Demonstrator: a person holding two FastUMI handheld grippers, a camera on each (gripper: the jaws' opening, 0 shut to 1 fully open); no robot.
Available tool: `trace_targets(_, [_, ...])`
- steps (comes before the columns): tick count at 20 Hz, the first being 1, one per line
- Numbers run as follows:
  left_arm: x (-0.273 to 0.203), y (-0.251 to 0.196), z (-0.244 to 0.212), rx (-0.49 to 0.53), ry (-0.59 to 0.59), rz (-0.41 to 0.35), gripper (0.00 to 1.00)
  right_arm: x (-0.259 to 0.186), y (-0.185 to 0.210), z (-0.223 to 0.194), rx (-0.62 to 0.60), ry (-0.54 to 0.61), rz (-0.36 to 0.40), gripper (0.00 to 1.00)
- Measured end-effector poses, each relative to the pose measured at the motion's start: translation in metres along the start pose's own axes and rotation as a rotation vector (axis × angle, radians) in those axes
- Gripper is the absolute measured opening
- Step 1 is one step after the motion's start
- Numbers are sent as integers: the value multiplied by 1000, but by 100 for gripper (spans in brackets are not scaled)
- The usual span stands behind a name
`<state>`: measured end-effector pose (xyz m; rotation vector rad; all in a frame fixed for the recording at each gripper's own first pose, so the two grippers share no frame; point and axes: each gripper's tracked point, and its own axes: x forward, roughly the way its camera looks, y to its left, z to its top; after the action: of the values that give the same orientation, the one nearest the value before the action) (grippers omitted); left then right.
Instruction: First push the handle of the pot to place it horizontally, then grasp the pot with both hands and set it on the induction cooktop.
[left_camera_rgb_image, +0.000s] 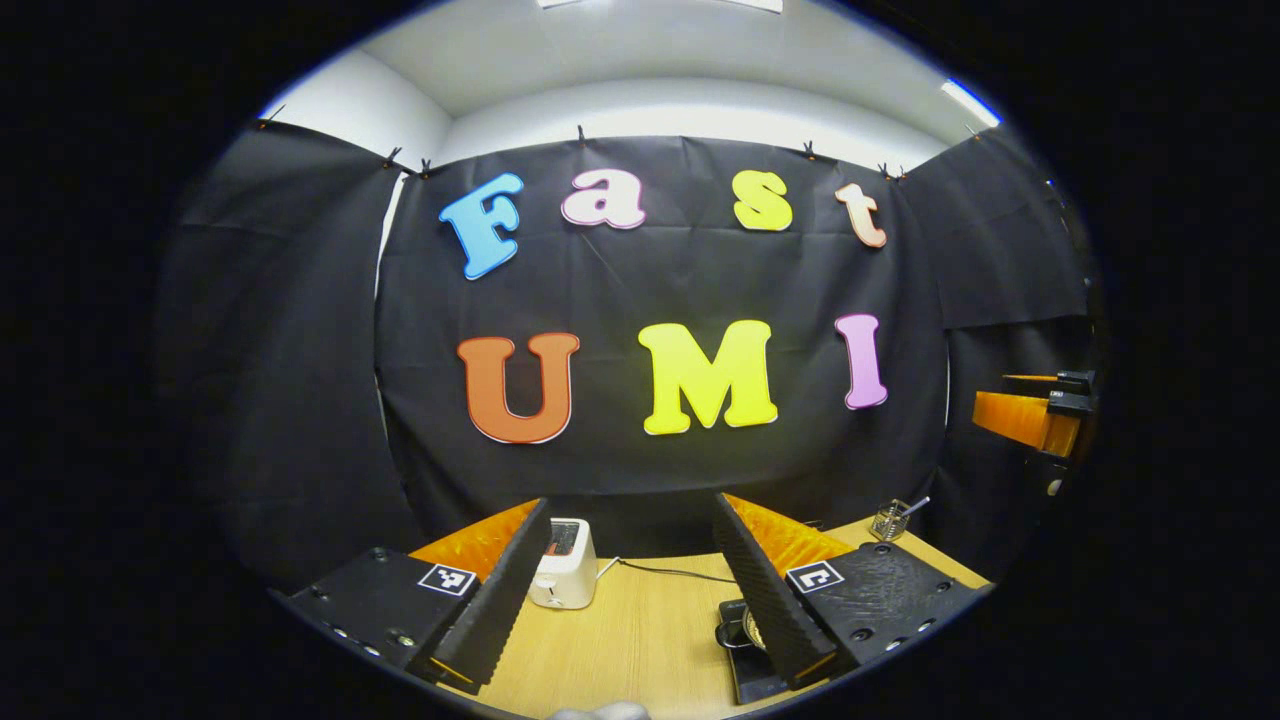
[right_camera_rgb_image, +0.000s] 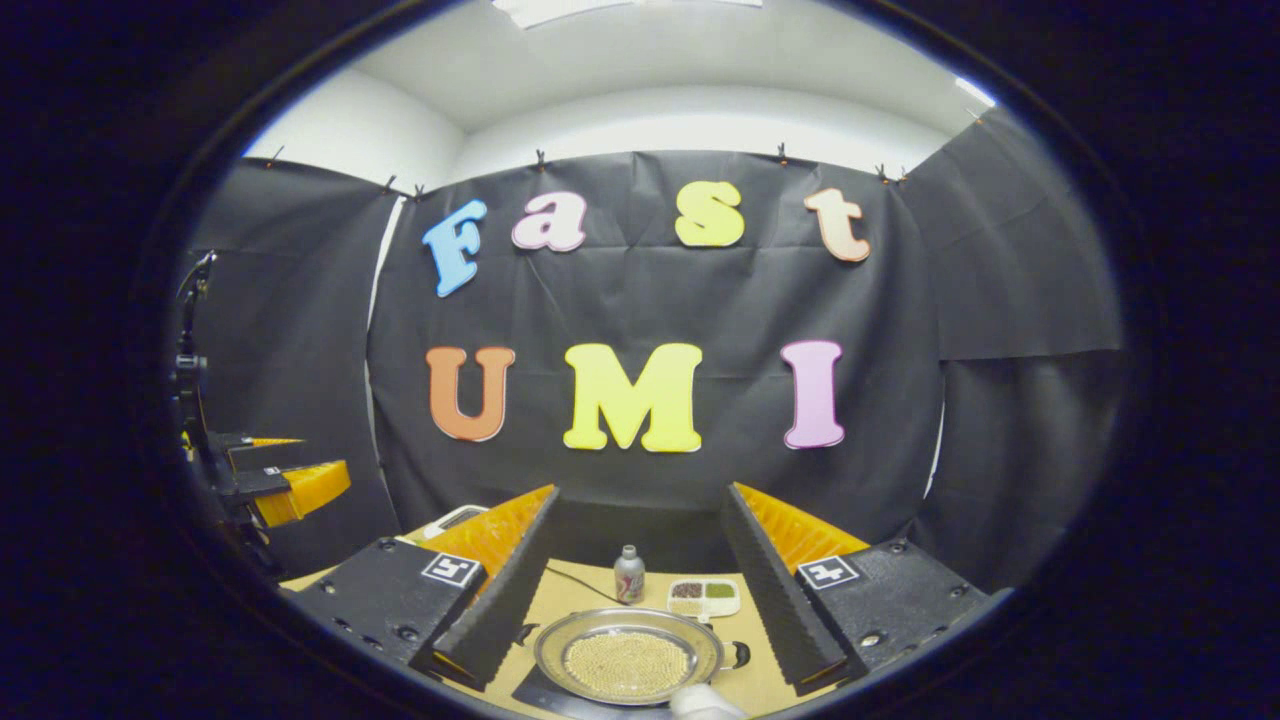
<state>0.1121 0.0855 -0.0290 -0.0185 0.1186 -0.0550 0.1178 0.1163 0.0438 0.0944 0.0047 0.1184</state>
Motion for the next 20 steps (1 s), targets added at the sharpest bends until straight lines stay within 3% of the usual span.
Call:
trace_targets(9, [-50,9,14,12,-28,46,97,-51,-32,-2,17,-32,-102,100])
trace_targets(20, [-59,-3,22,-19,-34,5,96,-61,-29,-12,11,12,-118,100])
